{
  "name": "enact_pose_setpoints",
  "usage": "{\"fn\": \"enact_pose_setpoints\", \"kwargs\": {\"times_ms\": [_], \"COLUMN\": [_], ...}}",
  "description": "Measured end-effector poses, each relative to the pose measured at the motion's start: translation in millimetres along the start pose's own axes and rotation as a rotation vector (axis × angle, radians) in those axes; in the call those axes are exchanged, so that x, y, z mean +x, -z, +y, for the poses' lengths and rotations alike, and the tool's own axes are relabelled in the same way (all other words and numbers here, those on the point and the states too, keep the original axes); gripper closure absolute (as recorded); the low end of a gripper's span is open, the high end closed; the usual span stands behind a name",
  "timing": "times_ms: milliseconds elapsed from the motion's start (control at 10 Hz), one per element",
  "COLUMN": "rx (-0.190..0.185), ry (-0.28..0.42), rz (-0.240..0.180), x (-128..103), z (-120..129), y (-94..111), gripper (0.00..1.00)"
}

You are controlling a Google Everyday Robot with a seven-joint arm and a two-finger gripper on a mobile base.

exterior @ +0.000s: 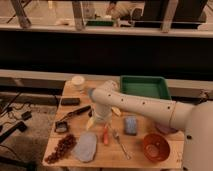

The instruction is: Place pepper in paper cup

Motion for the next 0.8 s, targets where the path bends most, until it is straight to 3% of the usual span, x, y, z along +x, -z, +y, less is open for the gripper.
{"fn": "enact_pose_setpoints", "kwargs": {"times_ms": [800], "rx": [-0.053], "ry": [0.047], "rz": [-0.055], "x": [16], "z": [15], "y": [-17], "gripper": [0.20]}}
